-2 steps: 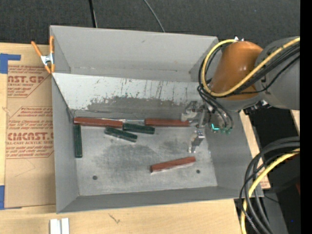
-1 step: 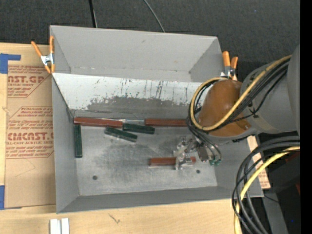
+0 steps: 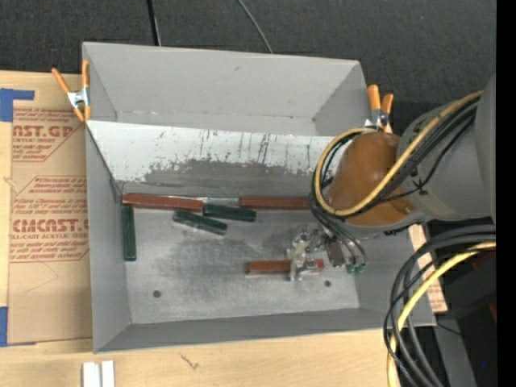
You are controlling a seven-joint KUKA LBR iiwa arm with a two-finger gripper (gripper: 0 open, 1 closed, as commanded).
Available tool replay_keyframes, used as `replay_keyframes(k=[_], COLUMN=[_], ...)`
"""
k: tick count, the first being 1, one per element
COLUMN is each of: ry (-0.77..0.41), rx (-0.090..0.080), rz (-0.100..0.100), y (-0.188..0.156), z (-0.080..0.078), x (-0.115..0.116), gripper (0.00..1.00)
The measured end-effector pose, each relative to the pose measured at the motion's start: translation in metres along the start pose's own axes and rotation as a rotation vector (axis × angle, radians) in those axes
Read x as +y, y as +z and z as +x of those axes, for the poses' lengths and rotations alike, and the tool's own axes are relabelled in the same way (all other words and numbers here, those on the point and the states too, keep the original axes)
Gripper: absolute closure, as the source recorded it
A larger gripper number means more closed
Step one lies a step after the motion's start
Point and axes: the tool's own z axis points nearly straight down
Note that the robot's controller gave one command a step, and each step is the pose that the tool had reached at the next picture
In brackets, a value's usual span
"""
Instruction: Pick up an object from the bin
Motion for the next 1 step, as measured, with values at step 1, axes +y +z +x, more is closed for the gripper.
replay_keyframes(k=[1], ry=[0.032], rx=[0.013], rz=[-0.001], y=[-0.1441], z=[-0.0129], x=[0.0015], gripper=[1.0])
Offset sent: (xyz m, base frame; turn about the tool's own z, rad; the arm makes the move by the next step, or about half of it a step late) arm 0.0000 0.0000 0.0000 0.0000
